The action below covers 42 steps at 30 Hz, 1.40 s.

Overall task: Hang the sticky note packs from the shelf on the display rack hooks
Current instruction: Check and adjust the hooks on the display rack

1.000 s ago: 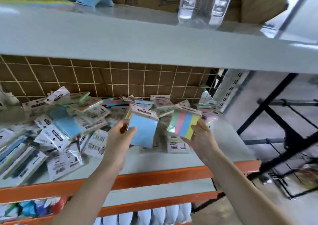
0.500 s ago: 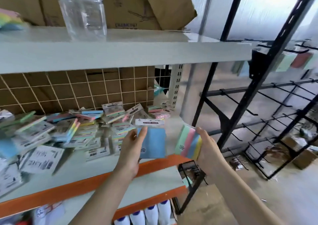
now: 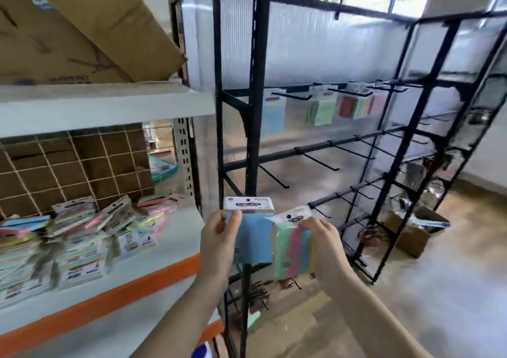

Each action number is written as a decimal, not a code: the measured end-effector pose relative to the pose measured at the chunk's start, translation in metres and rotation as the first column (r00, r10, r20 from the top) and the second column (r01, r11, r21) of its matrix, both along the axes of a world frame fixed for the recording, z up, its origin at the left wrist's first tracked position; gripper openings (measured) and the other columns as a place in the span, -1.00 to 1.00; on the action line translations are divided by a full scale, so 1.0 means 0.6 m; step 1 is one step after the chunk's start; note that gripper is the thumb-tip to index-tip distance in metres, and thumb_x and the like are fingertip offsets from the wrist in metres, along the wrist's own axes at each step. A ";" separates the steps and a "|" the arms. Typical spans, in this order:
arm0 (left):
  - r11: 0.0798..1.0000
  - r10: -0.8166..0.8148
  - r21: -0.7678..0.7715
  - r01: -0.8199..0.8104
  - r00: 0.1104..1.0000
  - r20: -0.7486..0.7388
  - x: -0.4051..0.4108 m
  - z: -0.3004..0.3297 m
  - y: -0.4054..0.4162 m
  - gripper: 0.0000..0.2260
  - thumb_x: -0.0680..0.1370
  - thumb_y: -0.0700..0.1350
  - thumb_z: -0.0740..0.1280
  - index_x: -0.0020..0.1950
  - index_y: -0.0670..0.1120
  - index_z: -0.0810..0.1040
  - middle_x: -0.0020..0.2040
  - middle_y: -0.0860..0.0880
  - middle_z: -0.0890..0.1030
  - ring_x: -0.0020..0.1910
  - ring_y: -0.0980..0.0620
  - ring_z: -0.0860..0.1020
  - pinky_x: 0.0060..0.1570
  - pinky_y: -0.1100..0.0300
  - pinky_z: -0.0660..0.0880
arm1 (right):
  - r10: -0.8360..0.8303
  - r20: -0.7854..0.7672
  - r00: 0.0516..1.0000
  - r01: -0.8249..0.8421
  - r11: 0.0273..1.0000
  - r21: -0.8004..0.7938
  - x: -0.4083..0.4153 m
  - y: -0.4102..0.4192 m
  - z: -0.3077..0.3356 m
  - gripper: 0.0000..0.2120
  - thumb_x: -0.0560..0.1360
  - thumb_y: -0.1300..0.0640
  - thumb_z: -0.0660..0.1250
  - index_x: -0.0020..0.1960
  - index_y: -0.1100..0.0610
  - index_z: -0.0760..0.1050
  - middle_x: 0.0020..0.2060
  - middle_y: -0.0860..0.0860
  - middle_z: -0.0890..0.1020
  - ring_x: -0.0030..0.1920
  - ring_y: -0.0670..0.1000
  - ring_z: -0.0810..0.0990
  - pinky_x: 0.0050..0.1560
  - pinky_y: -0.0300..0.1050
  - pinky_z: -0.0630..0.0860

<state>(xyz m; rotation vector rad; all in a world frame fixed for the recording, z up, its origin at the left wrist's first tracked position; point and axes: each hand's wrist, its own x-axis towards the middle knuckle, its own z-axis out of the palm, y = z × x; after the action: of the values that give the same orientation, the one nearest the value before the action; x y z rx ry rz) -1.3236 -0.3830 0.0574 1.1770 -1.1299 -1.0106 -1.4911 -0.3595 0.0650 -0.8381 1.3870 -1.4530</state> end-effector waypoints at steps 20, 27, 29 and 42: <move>0.912 -0.288 -0.269 0.310 0.950 0.119 -0.241 0.123 -0.151 -0.84 0.58 -0.03 0.29 -0.07 0.24 0.57 -0.19 0.20 0.67 -0.24 0.30 0.58 -0.34 0.54 0.36 | -0.015 -0.327 0.945 -0.121 0.912 -0.392 -0.213 -0.154 0.122 -0.67 0.53 0.05 0.35 -0.15 0.36 0.51 -0.34 0.18 0.62 -0.38 -0.03 0.52 -0.39 -0.19 0.41; 0.912 -0.150 -0.392 0.120 0.988 -0.045 -0.275 0.174 -0.246 -0.85 0.51 0.04 0.33 -0.12 0.00 0.63 -0.24 0.04 0.69 -0.26 0.09 0.63 -0.30 0.33 0.48 | 0.054 -0.325 0.944 -0.229 0.818 -0.527 -0.232 -0.270 0.176 -0.60 0.47 -0.01 0.37 -0.17 0.38 0.46 -0.37 0.23 0.57 -0.37 0.00 0.51 -0.36 -0.16 0.40; 0.902 -0.069 -0.430 0.028 0.994 -0.081 -0.278 0.188 -0.269 -0.72 0.45 0.18 0.36 -0.21 -0.02 0.62 -0.29 -0.05 0.67 -0.33 -0.01 0.61 -0.32 0.16 0.45 | 0.078 -0.332 0.940 -0.257 0.801 -0.540 -0.230 -0.299 0.187 -0.65 0.48 0.00 0.37 -0.25 0.30 0.46 -0.46 0.01 0.57 -0.44 -0.10 0.51 -0.44 -0.29 0.39; 0.870 0.059 -0.482 -0.106 0.992 -0.113 -0.277 0.195 -0.323 -0.73 0.44 0.13 0.36 -0.22 -0.08 0.59 -0.29 -0.17 0.61 -0.28 -0.27 0.55 -0.26 0.05 0.42 | 0.252 -0.313 0.916 -0.391 0.737 -0.551 -0.222 -0.395 0.193 -0.56 0.39 -0.09 0.36 -0.23 0.33 0.45 -0.35 0.21 0.58 -0.36 0.04 0.49 -0.40 -0.13 0.37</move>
<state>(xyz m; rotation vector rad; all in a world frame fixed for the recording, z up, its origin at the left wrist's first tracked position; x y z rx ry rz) -1.4897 -0.5769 0.1742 0.7530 -1.1611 -0.6501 -1.6243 -0.5967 0.1806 -1.6120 0.8389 -1.5683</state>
